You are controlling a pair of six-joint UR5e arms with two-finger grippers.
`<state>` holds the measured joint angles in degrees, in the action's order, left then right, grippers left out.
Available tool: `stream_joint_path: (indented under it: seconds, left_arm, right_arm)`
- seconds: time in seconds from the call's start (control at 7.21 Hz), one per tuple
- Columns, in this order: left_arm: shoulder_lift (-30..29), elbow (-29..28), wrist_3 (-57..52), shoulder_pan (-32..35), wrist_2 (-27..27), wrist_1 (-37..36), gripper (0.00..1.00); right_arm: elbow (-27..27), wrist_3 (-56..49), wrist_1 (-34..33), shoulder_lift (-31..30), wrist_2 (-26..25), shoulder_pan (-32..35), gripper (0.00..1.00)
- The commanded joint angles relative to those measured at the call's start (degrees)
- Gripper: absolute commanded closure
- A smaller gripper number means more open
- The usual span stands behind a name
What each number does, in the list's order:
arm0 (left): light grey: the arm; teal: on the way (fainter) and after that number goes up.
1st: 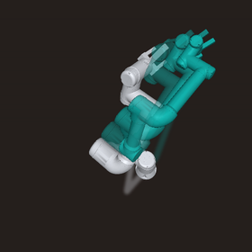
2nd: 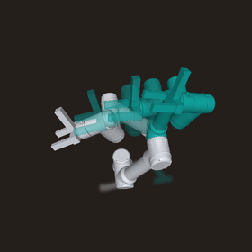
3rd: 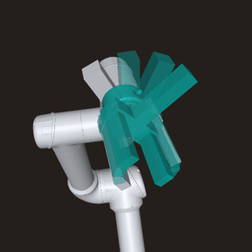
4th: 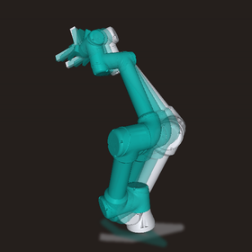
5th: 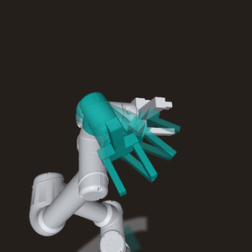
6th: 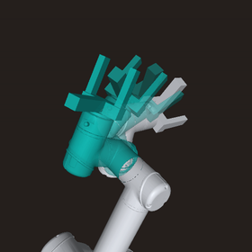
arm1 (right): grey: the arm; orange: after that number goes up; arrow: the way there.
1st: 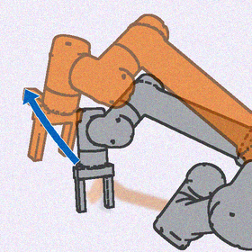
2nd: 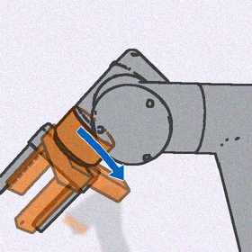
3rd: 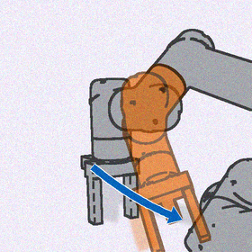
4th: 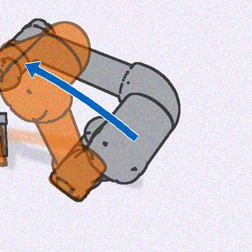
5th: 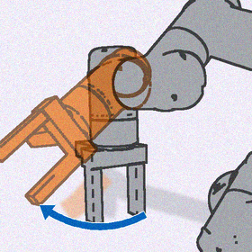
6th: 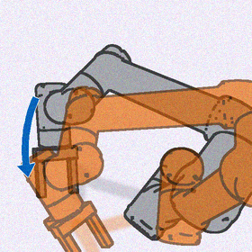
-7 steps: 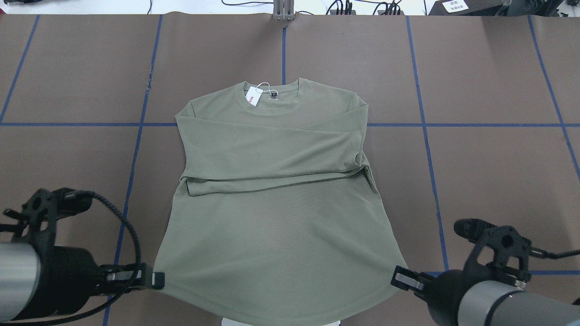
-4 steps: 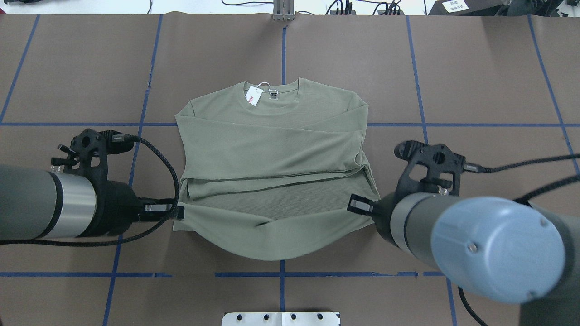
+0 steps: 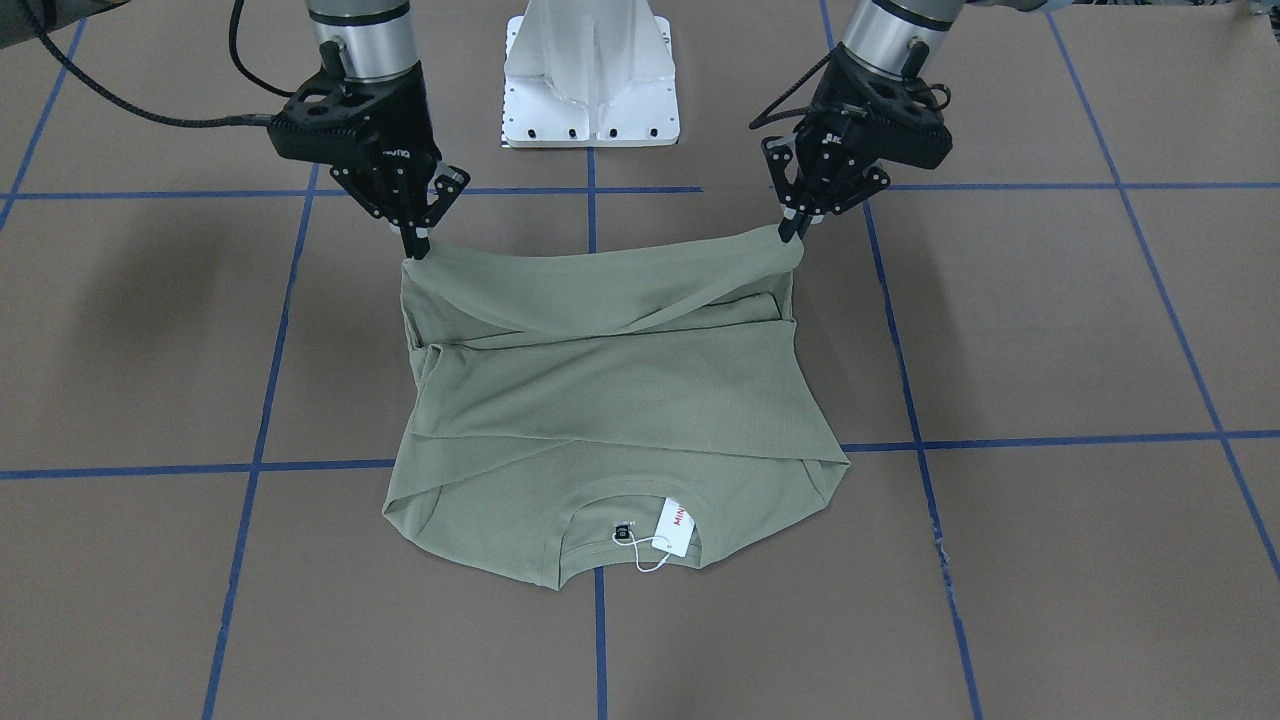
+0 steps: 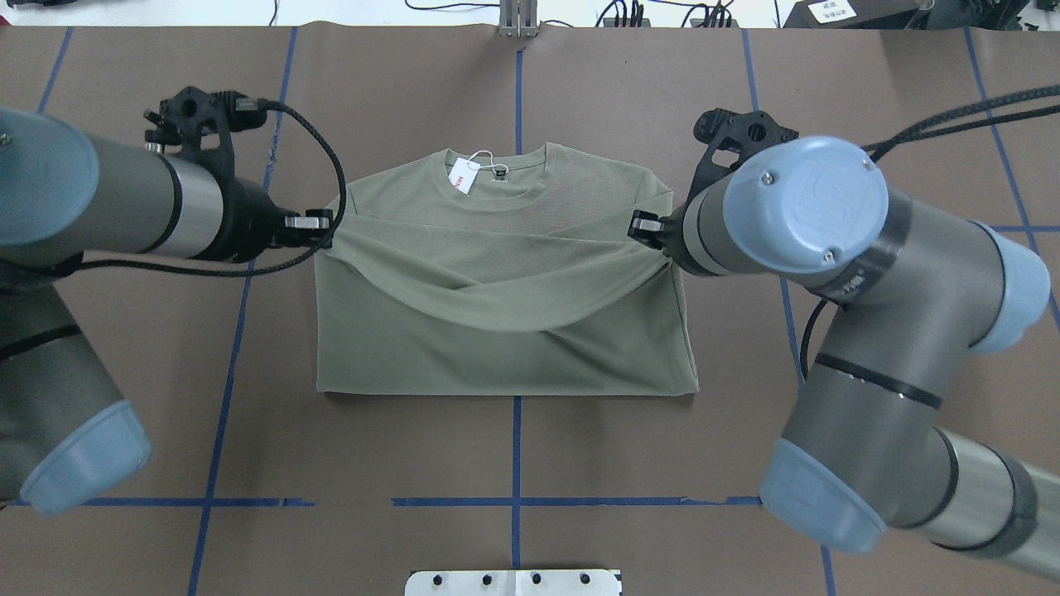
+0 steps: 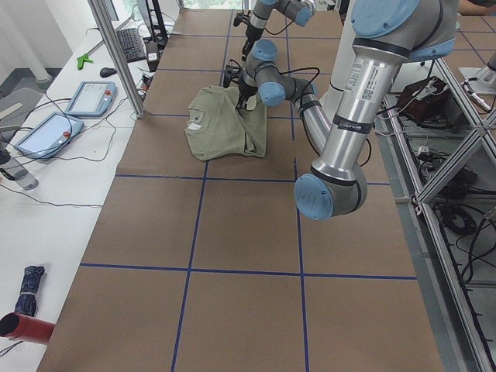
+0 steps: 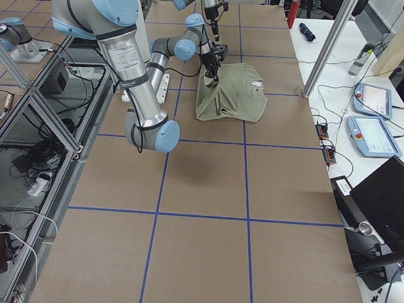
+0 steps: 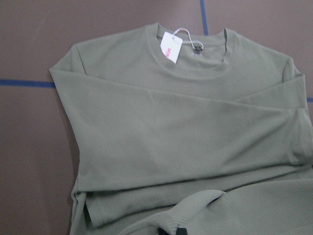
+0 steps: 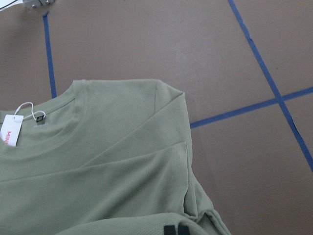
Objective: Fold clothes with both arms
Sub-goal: 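Lift the hem with both grippers and carry it toward the collar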
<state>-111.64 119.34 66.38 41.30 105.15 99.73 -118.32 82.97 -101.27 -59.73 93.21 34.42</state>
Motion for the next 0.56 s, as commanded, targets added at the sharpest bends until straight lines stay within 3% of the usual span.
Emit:
stream_joint_path:
  seconds: [0.0,0.14,0.42]
  left_arm:
    - [-4.7,-10.8,-5.4,5.2,-0.2,0.9,1.0]
    - [-7.2,-18.3,-6.2,5.3,-0.5,3.3,1.0]
    - [-8.3,-34.7,-6.2,5.0,-0.9,18.4,1.0]
  right_arm:
    - [12.6,-4.6,3.5,6.3,2.8,5.9,1.0]
    - [19.7,-5.5,5.6,9.8,2.9,7.1,1.0]
    - [36.6,-5.7,22.5,12.0,2.9,8.6,1.0]
